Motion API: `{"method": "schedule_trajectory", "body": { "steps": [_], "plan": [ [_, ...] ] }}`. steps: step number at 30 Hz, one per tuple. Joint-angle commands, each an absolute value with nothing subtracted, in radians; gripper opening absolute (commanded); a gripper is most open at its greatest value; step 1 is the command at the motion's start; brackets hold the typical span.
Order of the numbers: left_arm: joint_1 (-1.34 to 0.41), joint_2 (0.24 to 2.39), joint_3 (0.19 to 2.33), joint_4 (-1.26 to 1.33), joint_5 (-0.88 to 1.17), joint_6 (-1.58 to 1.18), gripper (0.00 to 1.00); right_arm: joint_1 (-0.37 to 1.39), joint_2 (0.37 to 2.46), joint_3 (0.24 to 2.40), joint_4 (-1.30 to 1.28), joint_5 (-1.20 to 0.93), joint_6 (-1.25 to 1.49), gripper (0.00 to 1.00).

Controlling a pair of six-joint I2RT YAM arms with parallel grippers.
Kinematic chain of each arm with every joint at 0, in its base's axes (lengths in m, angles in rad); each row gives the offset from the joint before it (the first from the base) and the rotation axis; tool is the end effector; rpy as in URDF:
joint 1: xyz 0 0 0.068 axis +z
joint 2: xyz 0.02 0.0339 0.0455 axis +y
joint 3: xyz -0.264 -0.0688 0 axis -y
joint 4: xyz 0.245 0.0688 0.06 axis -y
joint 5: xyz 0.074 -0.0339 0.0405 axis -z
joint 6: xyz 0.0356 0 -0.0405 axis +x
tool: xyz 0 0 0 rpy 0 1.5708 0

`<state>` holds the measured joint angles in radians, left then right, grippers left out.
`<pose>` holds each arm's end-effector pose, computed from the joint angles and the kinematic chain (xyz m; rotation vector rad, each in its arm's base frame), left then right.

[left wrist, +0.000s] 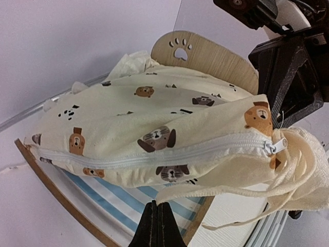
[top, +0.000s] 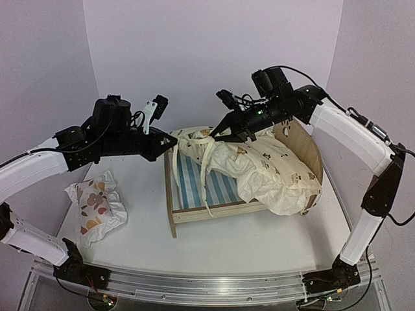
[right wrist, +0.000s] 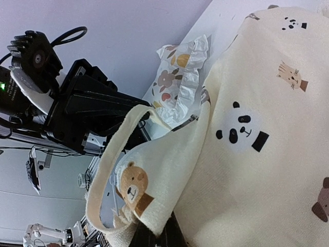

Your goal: Set up the pet bed

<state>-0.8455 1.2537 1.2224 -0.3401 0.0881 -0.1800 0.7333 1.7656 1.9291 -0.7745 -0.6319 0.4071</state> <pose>0.1877 -0.2164 0.3769 0.7166 1.8873 -0.7543 0.2736 0.2748 0.4127 -0.7699 2.2358 1.2964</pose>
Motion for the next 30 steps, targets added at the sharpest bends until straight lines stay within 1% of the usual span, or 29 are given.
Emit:
{"method": "schedule_trajectory", "body": {
  "steps": [1, 5, 12, 15, 19, 25, 27, 28, 30],
  "plan": [
    [-0.845, 1.191, 1.158, -0.403, 0.145, -0.263, 0.0, 0.741, 1.756, 1.888, -0.739, -0.642, 0.416, 0.0],
    [-0.845, 1.169, 1.081, -0.382, 0.177, -0.304, 0.01, 0.741, 1.764, 1.846, -0.738, -0.624, 0.417, 0.0],
    [-0.845, 1.21, 0.988, -0.326, 0.213, -0.37, 0.02, 0.745, 1.771, 1.766, -0.721, -0.607, 0.428, 0.0],
    [-0.846, 1.234, 0.974, -0.312, 0.227, -0.39, 0.02, 0.749, 1.775, 1.75, -0.716, -0.584, 0.429, 0.0],
    [-0.845, 1.248, 0.969, -0.341, 0.187, -0.432, 0.03, 0.755, 1.79, 1.73, -0.714, -0.55, 0.431, 0.0],
    [-0.847, 1.292, 0.97, -0.339, 0.186, -0.468, 0.06, 0.786, 1.83, 1.73, -0.712, -0.394, 0.415, 0.0],
    [-0.848, 1.309, 0.974, -0.338, 0.19, -0.472, 0.1, 0.794, 1.846, 1.742, -0.713, -0.339, 0.407, 0.0],
    [-0.85, 1.315, 0.976, -0.34, 0.19, -0.472, 0.13, 0.795, 1.853, 1.75, -0.713, -0.314, 0.406, 0.0],
    [-0.859, 1.317, 0.983, -0.35, 0.183, -0.472, 0.24, 0.799, 1.866, 1.763, -0.713, -0.279, 0.403, 0.0]
  ]
}}
